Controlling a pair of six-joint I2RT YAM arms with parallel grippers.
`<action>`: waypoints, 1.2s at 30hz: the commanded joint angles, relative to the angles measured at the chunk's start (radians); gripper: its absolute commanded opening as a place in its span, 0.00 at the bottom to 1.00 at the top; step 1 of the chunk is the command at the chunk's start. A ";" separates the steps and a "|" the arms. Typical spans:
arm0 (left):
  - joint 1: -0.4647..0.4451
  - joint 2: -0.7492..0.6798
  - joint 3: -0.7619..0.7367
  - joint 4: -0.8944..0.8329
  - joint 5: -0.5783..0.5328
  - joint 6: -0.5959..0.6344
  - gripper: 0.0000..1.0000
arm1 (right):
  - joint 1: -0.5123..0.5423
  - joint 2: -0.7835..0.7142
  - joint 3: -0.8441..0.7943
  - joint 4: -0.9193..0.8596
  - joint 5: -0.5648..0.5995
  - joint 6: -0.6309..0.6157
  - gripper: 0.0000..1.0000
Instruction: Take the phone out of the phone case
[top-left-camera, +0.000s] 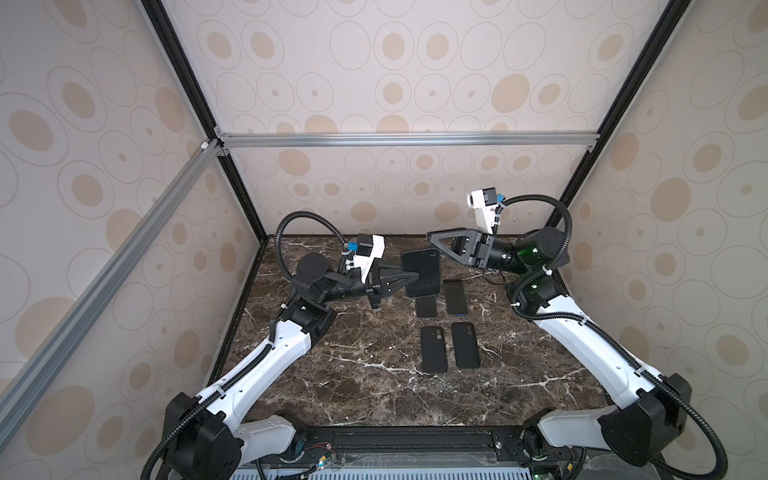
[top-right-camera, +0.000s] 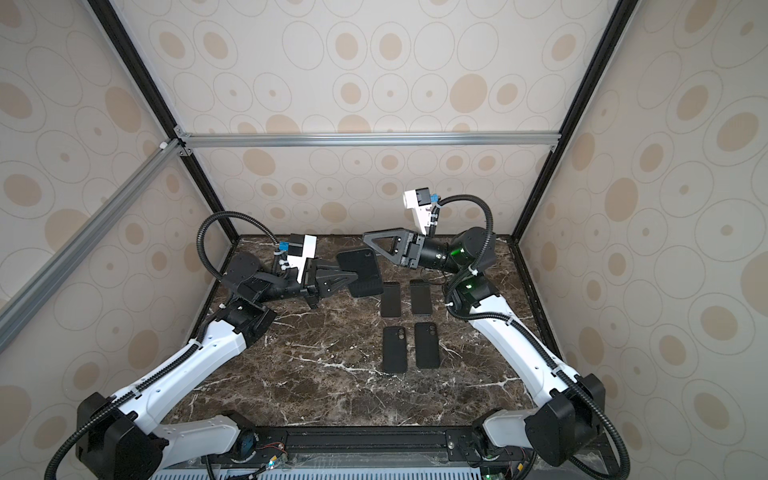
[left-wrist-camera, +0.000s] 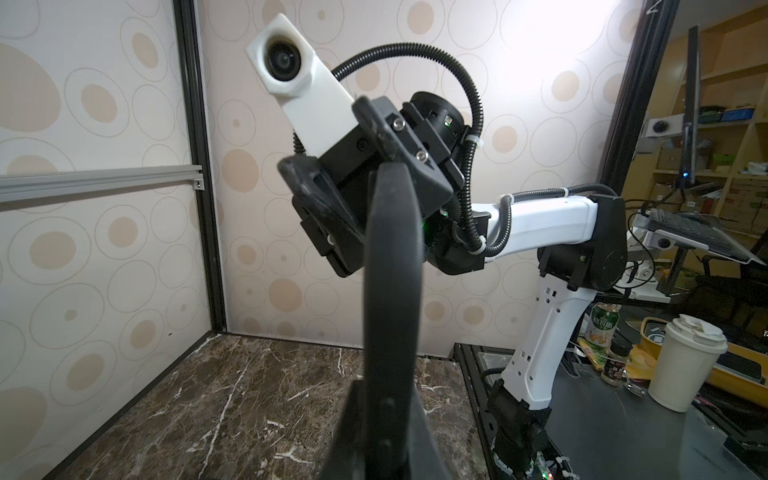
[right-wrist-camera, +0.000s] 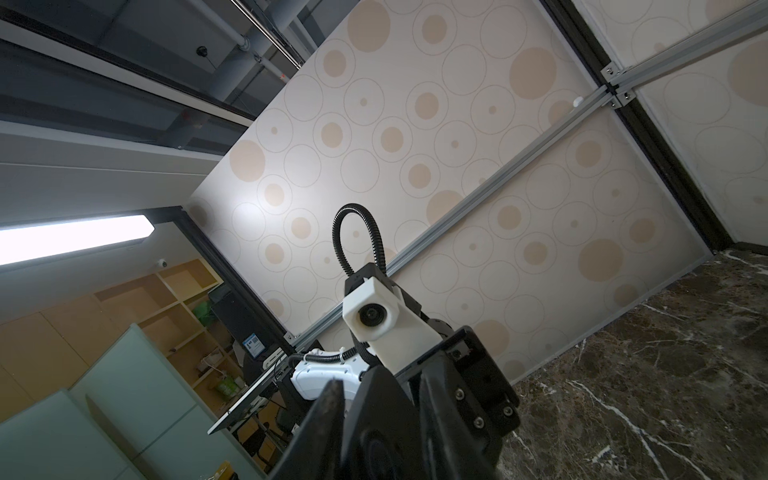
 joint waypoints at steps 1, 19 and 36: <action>-0.004 0.003 0.003 0.154 0.006 -0.072 0.00 | 0.007 -0.016 0.000 0.032 -0.019 -0.012 0.30; -0.008 0.028 0.001 0.152 0.019 -0.094 0.00 | 0.026 -0.007 0.012 0.024 -0.021 -0.033 0.35; -0.009 0.034 0.011 0.143 0.019 -0.097 0.00 | 0.041 0.011 0.024 -0.017 -0.010 -0.047 0.16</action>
